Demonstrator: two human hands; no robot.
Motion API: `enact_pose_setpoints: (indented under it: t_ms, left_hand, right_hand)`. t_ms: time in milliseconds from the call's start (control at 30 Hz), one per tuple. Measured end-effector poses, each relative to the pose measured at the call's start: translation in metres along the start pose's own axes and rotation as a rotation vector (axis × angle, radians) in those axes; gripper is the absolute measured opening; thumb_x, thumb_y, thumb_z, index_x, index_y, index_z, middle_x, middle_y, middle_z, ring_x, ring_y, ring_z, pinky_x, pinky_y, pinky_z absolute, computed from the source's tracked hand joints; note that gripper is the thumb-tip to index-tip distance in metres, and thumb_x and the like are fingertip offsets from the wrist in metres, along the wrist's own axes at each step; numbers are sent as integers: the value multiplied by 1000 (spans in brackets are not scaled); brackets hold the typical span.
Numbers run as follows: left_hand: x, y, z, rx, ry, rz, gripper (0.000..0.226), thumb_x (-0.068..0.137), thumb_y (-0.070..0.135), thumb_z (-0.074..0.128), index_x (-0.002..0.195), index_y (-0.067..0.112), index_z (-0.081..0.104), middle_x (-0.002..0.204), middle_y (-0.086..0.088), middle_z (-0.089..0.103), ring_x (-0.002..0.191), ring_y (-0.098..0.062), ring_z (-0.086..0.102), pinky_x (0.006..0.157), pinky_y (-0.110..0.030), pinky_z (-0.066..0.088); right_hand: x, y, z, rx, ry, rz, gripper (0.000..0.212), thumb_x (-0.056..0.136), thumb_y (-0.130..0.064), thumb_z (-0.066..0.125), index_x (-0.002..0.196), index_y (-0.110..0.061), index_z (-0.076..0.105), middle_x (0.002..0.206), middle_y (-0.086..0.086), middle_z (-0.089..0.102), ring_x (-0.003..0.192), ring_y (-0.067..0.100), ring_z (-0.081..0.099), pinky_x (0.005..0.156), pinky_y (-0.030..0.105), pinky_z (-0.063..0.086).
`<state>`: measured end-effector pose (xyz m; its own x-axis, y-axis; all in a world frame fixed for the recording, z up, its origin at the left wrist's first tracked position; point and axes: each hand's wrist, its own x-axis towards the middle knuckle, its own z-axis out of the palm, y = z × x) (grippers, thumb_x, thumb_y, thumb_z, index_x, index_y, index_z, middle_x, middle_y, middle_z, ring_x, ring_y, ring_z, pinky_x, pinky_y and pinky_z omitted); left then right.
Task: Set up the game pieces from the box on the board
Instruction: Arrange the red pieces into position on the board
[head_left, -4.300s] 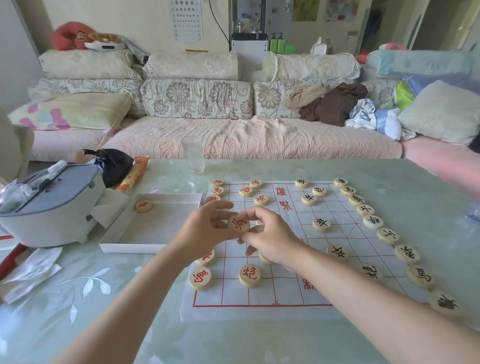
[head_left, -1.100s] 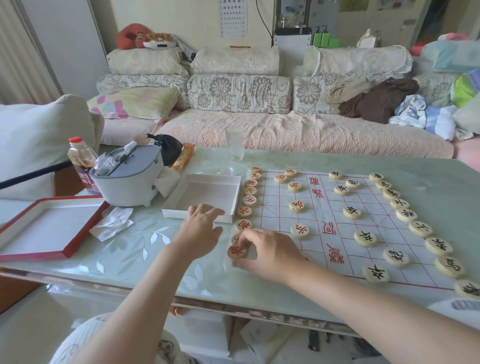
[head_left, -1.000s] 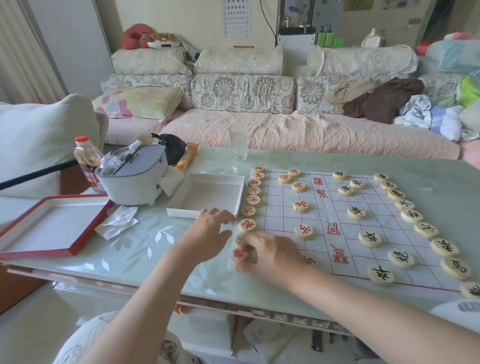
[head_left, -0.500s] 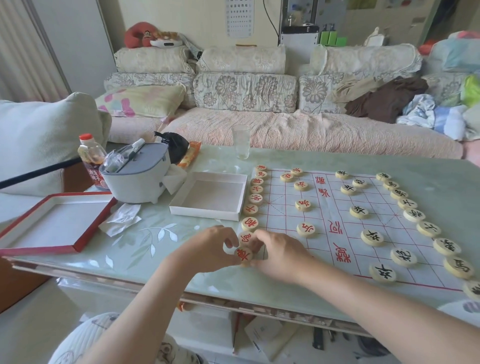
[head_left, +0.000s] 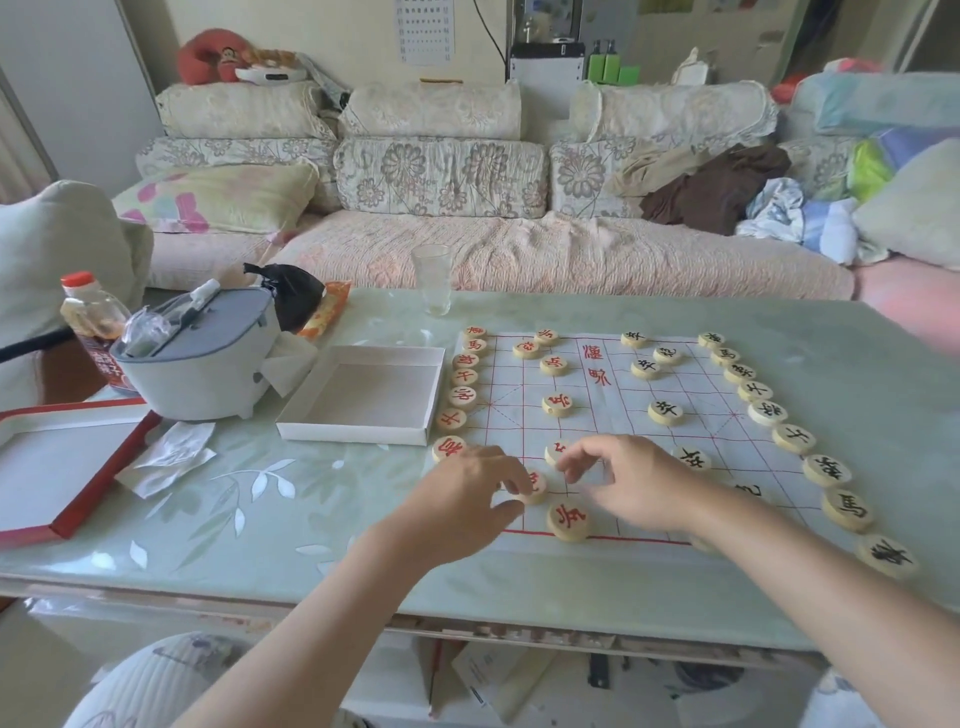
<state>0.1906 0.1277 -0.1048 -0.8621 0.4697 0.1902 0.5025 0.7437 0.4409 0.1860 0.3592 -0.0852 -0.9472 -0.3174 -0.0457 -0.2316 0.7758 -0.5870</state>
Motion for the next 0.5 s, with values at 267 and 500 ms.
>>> enact_pose_setpoints:
  t_ms: [267,500]
  left_hand:
    - [6,14,26,73,-56,16,32,81,41,67,111,37,59,108,18,63,101,-4,52,85,-28,47]
    - [3,19,36,21,-44,-49,34,80,44,68,112,38,59,108,19,62,97,-4,52,81,-26,47]
  right_hand:
    - [-7,14,9,-84,-87,-22,49,73,-53,74,119,-42,61,112,-26,61,89,-18,53,79,12,41]
    - [-6,24,15,-64,-110,-45,53,71,-52,77,120,-44,59,110,-26,61,102,-6,55,84,16,42]
